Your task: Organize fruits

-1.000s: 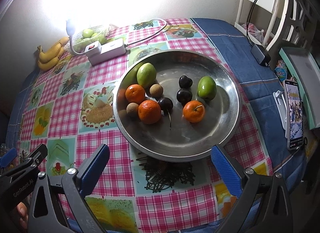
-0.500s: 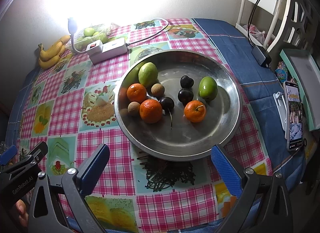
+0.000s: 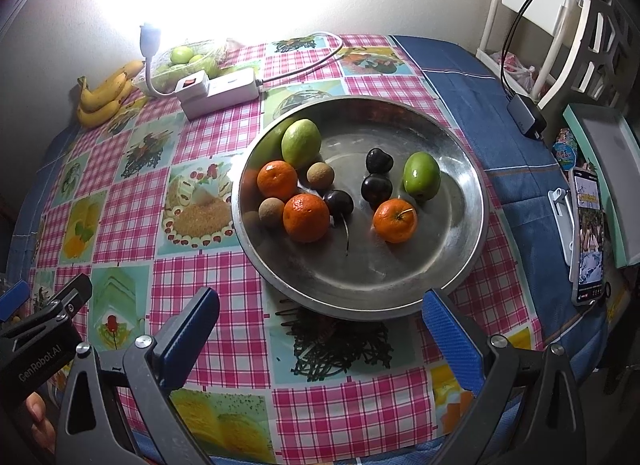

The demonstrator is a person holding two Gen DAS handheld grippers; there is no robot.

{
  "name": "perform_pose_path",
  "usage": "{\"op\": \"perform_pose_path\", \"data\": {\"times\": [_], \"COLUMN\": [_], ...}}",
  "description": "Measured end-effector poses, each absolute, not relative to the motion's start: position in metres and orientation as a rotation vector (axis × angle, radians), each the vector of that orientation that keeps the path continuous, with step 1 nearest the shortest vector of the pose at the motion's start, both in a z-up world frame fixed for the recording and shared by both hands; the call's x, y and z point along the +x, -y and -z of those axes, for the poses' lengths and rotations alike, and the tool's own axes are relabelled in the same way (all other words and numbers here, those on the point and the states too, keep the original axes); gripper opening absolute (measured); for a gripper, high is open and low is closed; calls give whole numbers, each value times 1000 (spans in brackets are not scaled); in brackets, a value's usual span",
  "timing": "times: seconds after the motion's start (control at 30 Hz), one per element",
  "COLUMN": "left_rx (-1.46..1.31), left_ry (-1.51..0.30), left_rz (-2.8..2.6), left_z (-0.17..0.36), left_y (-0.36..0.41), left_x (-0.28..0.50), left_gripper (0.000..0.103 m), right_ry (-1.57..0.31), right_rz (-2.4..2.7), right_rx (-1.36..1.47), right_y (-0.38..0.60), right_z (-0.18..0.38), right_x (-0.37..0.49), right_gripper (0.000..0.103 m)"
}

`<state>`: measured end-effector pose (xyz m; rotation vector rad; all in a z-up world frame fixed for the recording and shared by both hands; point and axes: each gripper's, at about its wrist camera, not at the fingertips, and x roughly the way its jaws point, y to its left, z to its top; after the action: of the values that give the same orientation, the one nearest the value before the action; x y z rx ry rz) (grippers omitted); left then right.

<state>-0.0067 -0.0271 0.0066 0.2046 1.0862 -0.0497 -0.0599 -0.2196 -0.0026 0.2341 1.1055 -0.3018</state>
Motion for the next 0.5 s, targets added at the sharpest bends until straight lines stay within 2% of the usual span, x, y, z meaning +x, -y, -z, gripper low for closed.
{"op": "perform_pose_path", "data": {"times": [0.5], "left_rx": [200], "left_ry": [-1088], "left_rz": [48], "left_z": [-7], "left_y": [26], "left_x": [-6], "left_gripper": [103], "right_ry": [-1116], "right_rz": [296], "right_rx": [225], "right_y": [218], "right_z": [4], "right_x": [-58], "right_gripper": [101]}}
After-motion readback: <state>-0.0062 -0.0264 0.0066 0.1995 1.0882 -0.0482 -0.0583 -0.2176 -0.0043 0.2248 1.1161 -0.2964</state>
